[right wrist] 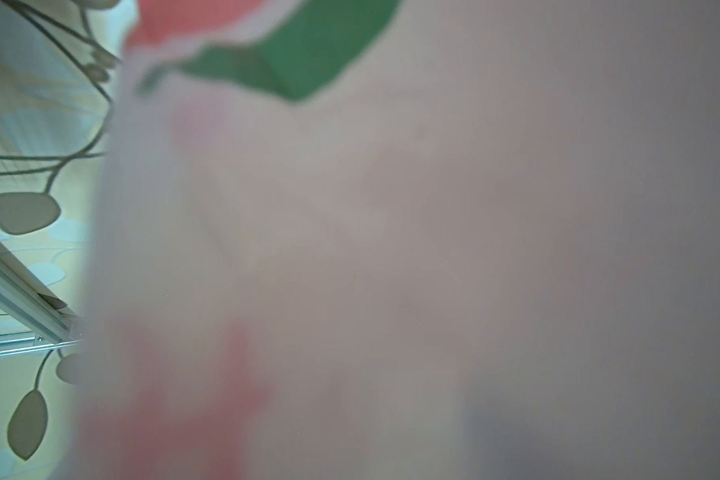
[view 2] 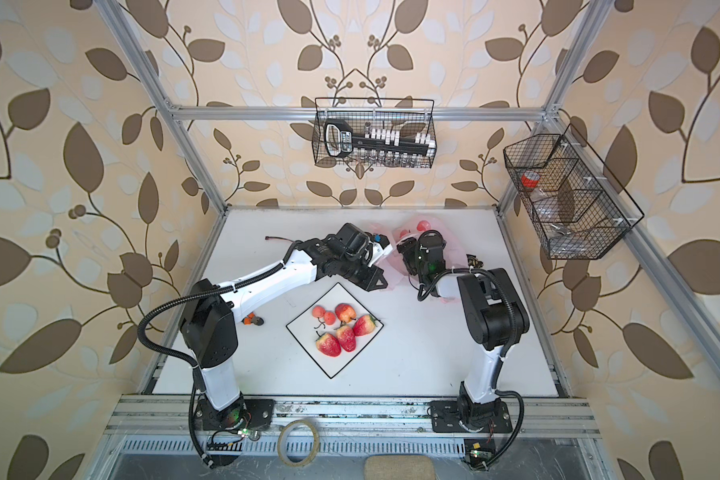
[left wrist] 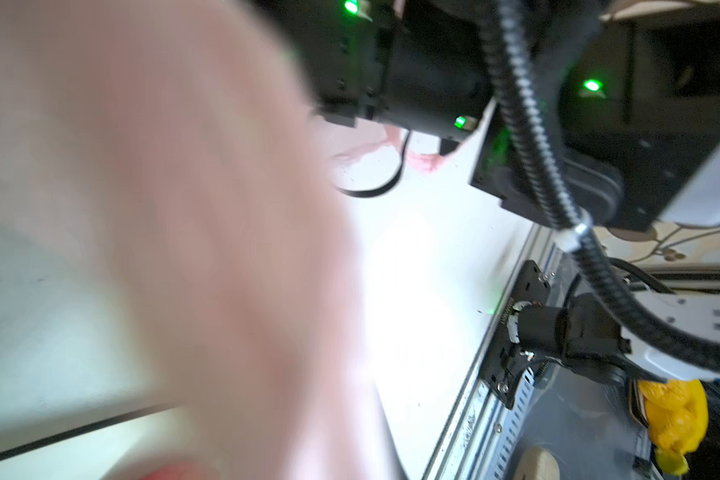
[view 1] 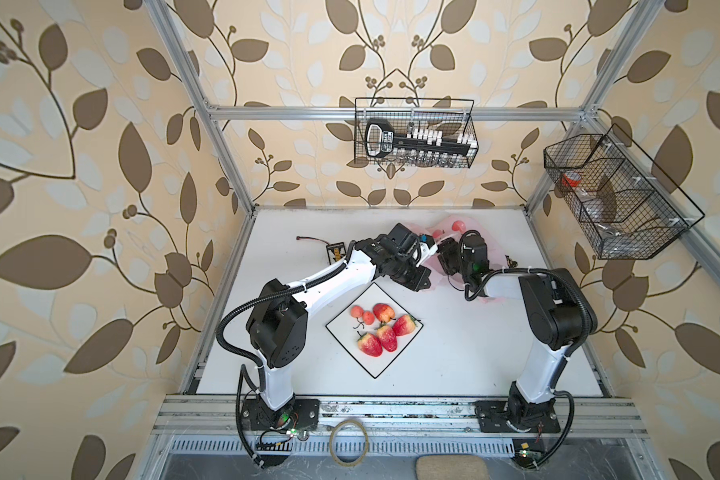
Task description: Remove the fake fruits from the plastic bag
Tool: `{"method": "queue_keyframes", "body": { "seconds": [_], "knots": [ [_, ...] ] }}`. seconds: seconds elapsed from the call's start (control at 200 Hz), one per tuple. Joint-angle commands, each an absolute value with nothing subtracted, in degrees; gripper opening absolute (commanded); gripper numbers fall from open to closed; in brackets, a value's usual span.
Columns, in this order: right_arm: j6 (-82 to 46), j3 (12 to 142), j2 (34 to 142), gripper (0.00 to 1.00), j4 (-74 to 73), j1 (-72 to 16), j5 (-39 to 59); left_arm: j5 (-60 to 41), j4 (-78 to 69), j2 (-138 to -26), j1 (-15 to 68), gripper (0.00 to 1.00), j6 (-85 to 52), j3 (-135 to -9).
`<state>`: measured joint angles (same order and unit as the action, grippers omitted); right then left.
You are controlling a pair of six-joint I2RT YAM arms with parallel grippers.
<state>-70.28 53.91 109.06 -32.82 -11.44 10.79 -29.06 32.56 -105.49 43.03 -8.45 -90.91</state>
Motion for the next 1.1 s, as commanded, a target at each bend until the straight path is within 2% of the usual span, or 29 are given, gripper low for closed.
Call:
{"method": "queue_keyframes", "body": {
  "seconds": [0.0, 0.395, 0.42, 0.465, 0.485, 0.545, 0.61, 0.74, 0.905, 0.995, 1.095],
  "knots": [
    [-69.76, 57.4, 112.52, 0.74, -33.17, -13.36, 13.27, -35.02, 33.41, -105.73, 43.16, 0.0, -4.8, -93.87],
    [-60.75, 65.39, 117.86, 0.74, -25.95, -17.9, 18.33, -39.25, 33.28, -106.46, 43.16, 0.0, -3.53, -93.97],
    [-60.53, 65.26, 117.74, 0.74, -25.71, -17.86, 18.16, -39.4, 33.22, -106.31, 43.15, 0.11, -3.6, -93.89],
    [-60.09, 65.04, 117.68, 0.73, -25.28, -17.71, 17.71, -39.54, 32.96, -105.62, 43.2, 0.4, -3.69, -93.25],
    [-59.9, 64.85, 117.62, 0.73, -25.15, -17.6, 17.75, -39.55, 32.76, -105.15, 43.18, 0.48, -3.68, -92.75],
    [-59.34, 64.41, 117.36, 0.73, -24.62, -17.26, 17.83, -39.55, 31.61, -102.87, 43.16, 0.63, -3.55, -90.49],
    [-58.6, 64.01, 116.99, 0.73, -24.11, -17.06, 17.87, -38.99, 30.72, -99.41, 43.08, 0.74, -2.73, -87.64],
    [-57.41, 63.38, 116.15, 0.73, -23.2, -17.01, 18.28, -38.33, 31.75, -90.96, 42.9, 0.85, 0.67, -81.92],
    [-56.86, 63.28, 115.66, 0.73, -22.46, -16.96, 18.89, -38.8, 32.05, -78.02, 41.25, 0.87, 3.88, -73.26],
    [-56.8, 63.12, 115.42, 0.72, -22.32, -16.88, 19.01, -39.9, 29.3, -72.33, 37.1, 0.88, 2.15, -68.13],
    [-56.95, 62.92, 115.18, 0.72, -22.32, -16.8, 19.22, -37.53, 21.45, -68.46, 29.6, 0.88, -6.8, -62.38]
  ]
}}
